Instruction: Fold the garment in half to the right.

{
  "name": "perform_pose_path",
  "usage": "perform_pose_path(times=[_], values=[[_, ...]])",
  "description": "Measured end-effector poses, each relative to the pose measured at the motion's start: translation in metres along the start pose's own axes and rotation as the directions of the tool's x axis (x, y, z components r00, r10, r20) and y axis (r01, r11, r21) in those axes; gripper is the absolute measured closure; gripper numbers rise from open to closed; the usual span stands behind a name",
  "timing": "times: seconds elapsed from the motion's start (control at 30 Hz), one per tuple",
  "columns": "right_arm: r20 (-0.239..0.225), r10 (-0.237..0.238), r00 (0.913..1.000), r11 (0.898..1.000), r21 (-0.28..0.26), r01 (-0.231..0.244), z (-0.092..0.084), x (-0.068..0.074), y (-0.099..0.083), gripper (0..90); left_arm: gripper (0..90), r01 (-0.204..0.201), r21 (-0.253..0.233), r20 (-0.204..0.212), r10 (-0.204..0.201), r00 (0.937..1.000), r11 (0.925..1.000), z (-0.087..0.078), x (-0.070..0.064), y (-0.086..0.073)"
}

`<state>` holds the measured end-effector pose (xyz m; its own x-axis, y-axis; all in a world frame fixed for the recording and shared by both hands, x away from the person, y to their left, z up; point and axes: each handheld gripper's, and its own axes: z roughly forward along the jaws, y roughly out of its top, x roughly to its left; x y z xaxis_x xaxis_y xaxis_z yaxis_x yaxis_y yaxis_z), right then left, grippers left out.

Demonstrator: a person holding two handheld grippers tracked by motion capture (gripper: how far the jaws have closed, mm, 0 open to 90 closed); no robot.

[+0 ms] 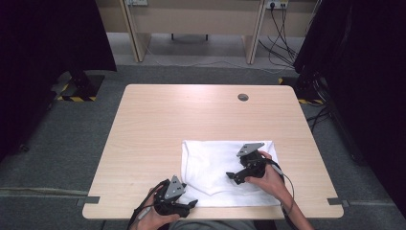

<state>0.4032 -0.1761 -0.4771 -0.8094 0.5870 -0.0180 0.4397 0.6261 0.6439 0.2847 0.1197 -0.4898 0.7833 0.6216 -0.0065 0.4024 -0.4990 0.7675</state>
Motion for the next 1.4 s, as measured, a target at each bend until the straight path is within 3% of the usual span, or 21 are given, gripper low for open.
perform_pose_path(times=[0.1,0.27,0.73,1.1,1.4], values=[[0.001,-0.006,1.0,1.0,0.008,0.006,-0.001,0.0,0.001,7.3,31.5,0.004,-0.001,-0.004,-0.004,1.0,1.0,0.0,-0.001,0.0],[-0.013,0.019,0.9997,0.998,-0.058,-0.02,-0.005,-0.001,0.012,7.9,37.3,0.011,-0.011,-0.008,-0.012,0.9999,0.9999,0.0,0.0,0.0],[-0.069,-0.058,0.996,0.993,-0.107,0.05,0.024,0.016,0.066,11.4,55.5,0.013,-0.046,0.006,-0.012,0.9999,0.9989,0.001,0.0,-0.002],[-0.099,-0.116,0.9882,0.99,-0.093,0.107,0.054,0.028,0.108,14.1,62.8,-0.003,-0.052,0.006,0.003,1.0,0.9987,0.002,-0.002,-0.001],[-0.137,-0.105,0.985,0.993,-0.062,0.097,0.077,0.028,0.127,15.7,63.5,0.005,-0.052,0.016,-0.004,0.9999,0.9986,0.002,-0.001,-0.001]])
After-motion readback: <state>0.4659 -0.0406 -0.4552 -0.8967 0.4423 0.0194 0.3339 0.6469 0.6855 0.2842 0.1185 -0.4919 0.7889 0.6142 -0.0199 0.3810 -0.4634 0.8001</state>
